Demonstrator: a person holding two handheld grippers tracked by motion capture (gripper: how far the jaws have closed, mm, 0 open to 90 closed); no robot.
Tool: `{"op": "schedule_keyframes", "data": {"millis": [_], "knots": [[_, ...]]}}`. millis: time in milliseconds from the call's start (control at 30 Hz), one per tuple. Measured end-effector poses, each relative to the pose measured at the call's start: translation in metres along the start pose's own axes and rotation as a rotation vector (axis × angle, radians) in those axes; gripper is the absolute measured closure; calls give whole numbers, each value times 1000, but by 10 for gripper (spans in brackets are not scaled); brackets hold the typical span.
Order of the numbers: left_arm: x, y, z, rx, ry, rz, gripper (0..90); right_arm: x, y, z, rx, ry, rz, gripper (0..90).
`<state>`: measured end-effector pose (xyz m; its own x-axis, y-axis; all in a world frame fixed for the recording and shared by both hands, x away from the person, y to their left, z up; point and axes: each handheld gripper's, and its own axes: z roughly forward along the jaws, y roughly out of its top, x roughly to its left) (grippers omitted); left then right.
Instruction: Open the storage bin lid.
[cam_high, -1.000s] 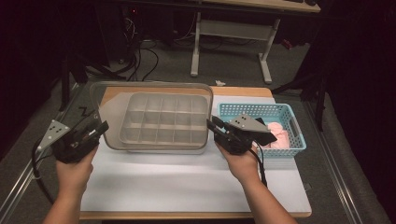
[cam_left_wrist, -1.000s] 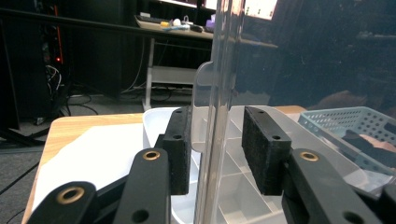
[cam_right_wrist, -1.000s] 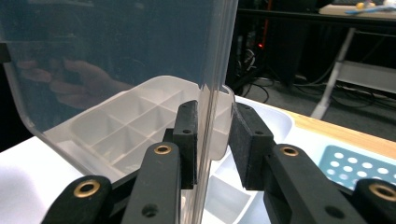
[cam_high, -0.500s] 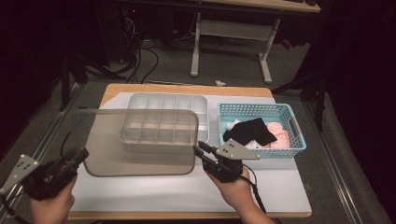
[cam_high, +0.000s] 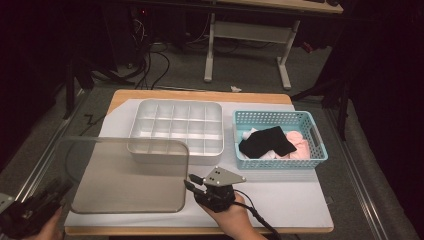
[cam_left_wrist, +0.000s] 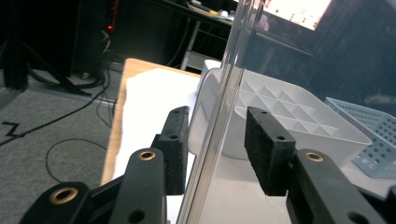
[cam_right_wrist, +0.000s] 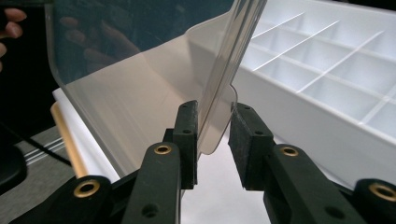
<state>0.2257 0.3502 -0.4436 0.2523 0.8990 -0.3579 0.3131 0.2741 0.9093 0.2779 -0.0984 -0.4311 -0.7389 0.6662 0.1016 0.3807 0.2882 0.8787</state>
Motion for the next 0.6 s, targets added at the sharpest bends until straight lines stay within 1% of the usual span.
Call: {"op": "schedule_keyframes", "data": {"millis": [33, 67, 100, 133, 167, 233, 267, 433, 600], "knots": [[2, -1, -3, -4, 7, -8, 607, 2, -1, 2, 5, 12, -1, 726], [2, -1, -3, -4, 7, -8, 606, 2, -1, 2, 5, 12, -1, 726], [4, -4, -7, -11, 24, -15, 604, 7, -3, 6, 17, 30, -2, 725], [4, -4, -7, -11, 24, -15, 603, 7, -3, 6, 17, 30, -2, 725], [5, -6, -8, -7, 33, -14, 602, 10, -5, 9, 25, 43, 1, 724], [8, -8, -11, -4, 41, -27, 601, 11, -6, 10, 34, 50, 4, 724], [10, -11, -13, 2, 47, -34, 600, 12, -8, 12, 41, 65, 9, 723], [14, -18, -13, 23, 57, -47, 599, 14, -12, 16, 58, 72, 11, 723], [17, -23, -10, 33, 63, -66, 598, 12, -13, 19, 58, 75, 15, 721]]}}
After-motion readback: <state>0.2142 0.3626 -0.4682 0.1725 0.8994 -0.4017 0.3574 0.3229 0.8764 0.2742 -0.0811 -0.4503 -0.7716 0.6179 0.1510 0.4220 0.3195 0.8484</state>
